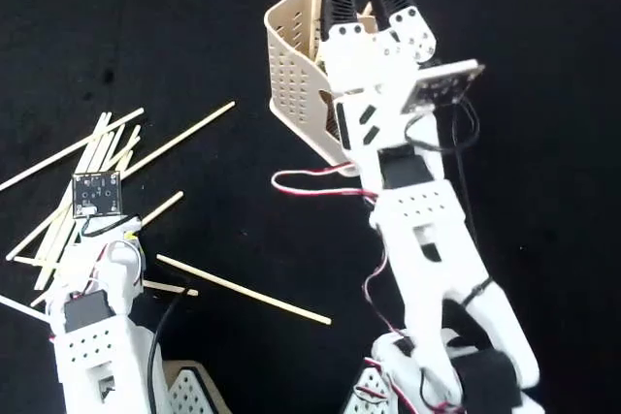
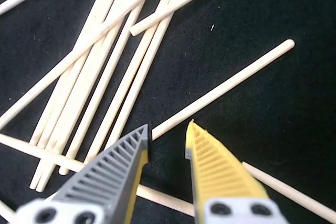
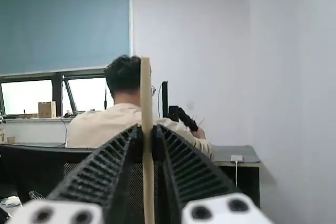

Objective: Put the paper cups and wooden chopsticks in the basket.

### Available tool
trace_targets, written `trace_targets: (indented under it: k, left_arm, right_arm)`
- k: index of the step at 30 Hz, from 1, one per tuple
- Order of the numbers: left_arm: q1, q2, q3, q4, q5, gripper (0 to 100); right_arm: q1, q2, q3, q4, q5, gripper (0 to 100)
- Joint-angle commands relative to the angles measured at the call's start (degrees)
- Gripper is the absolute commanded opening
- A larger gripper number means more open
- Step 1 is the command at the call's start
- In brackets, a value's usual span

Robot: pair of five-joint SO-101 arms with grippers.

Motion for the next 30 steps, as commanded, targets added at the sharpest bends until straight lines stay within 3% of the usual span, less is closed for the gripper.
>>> trace_targets:
  k: [1, 7, 12, 14, 21, 23, 27, 28, 30]
  left_arm:
    - [-0.31, -0.62, -0.04, -0.97, -0.26, 13]
    - [-0.31, -0.62, -0.04, -0.97, -0.26, 13]
    - [-0.31, -0.62, -0.04, -0.97, -0.35, 13]
    - [-0.31, -0.62, -0.13, -0.97, -0.35, 13]
    - [-0.31, -0.62, -0.22, -0.97, -0.18, 19]
    - [-0.31, -0.62, -0.4, -1.14, 0.18, 19]
    - [-0.31, -0.35, -0.75, -2.29, 3.43, 20]
    - [-0.22, -0.44, -0.75, -2.2, 4.4, 20]
    - [-0.22, -0.09, -1.63, -1.76, 5.71, 20]
  right_arm:
    - [0.53, 1.8, -3.21, -1.05, -1.23, 1.2]
    - [0.35, 5.85, -4.0, 5.54, -0.88, 4.0]
    - [0.18, 6.02, -4.35, 10.02, -1.23, 29.2]
    - [-0.26, 6.02, -4.26, 10.02, -0.97, 33.2]
    - [-0.18, -0.22, -4.62, 16.18, -1.14, 32.5]
    - [0.09, -5.14, -4.97, 21.8, -1.14, 27.1]
    - [3.52, -16.75, -4.97, 34.2, -1.14, 2.9]
    - [4.75, -19.65, -4.88, 38.33, -1.05, 0.8]
    - [7.3, -24.84, -4.79, 47.74, -1.05, 6.4]
